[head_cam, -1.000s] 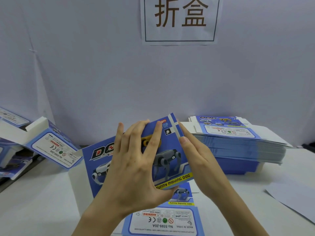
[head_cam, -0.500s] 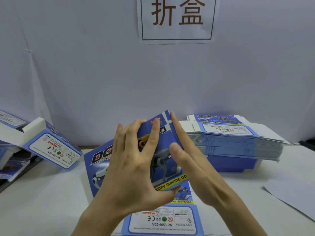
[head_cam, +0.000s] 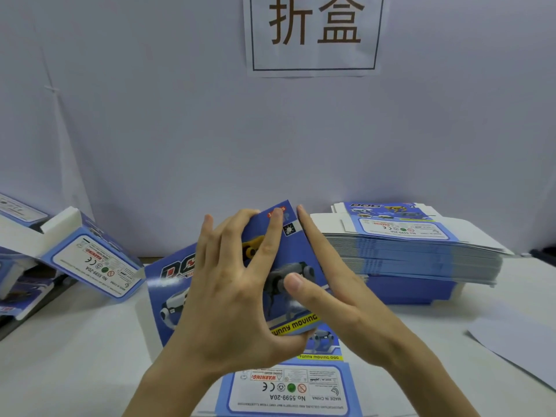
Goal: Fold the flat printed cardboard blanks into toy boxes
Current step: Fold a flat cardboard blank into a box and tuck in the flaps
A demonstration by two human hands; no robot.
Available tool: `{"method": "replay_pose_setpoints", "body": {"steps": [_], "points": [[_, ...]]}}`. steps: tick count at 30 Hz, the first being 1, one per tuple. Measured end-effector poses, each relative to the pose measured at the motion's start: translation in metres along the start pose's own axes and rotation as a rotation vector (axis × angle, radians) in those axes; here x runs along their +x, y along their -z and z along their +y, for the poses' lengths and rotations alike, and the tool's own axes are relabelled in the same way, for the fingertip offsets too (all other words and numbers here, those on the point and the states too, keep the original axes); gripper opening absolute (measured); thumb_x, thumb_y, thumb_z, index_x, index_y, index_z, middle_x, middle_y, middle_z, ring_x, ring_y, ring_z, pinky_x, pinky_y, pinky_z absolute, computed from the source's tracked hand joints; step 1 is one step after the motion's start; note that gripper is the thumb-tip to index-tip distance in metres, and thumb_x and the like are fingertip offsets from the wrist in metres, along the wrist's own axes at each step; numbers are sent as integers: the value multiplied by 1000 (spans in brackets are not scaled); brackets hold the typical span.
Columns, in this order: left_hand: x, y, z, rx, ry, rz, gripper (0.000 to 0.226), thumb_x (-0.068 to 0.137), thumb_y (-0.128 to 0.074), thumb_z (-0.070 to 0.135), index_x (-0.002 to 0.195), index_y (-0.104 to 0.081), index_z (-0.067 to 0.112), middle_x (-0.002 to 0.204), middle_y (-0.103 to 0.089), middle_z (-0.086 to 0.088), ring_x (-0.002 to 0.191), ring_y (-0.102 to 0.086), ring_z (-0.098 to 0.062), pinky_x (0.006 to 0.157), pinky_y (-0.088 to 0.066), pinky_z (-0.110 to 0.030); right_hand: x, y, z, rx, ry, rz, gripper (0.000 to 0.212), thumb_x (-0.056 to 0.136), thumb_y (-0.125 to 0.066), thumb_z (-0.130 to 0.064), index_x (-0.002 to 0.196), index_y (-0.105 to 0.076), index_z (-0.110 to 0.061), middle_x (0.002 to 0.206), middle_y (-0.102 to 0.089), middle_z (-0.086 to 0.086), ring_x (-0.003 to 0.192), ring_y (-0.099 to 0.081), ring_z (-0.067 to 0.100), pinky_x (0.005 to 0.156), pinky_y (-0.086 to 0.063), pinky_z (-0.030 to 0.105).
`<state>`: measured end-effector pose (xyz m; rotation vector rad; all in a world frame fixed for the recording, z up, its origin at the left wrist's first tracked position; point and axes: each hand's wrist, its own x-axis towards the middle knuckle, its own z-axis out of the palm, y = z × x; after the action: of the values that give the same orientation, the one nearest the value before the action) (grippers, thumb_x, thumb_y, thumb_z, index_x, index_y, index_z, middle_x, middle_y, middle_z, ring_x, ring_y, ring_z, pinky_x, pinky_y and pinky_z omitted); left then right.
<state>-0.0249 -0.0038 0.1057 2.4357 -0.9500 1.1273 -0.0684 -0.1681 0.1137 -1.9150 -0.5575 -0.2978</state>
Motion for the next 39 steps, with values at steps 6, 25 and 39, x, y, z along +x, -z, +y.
{"method": "replay_pose_setpoints", "body": {"steps": [6, 25, 39], "points": [[0, 1, -4, -43, 93, 14, 114, 54, -54, 67, 148, -32, 6, 139, -39, -22, 128, -34, -33, 110, -26, -62, 1, -2, 6, -187, 35, 12, 74, 83, -52, -61, 141, -6, -65, 150, -5, -43, 140, -6, -15, 117, -26, 39], [2, -8, -26, -420, 401, 166, 105, 62, -41, 90, 148, 4, 49, 159, 14, 11, 147, 14, -11, 118, 5, -40, 15, 27, 32, 512, -117, 462, 93, 54, -73, -5, 134, -37, -37, 91, -69, -5, 74, -70, 17, 60, -54, 25], [-17, -52, -48, -1057, 373, -295, 126, 55, -90, 24, 148, -9, 48, 143, -43, 17, 127, -47, 1, 87, -54, -24, 16, 34, 52, 375, -315, 248, 51, 82, -55, -61, 125, -56, -34, 126, -64, -4, 117, -60, 15, 98, -48, 34]]}}
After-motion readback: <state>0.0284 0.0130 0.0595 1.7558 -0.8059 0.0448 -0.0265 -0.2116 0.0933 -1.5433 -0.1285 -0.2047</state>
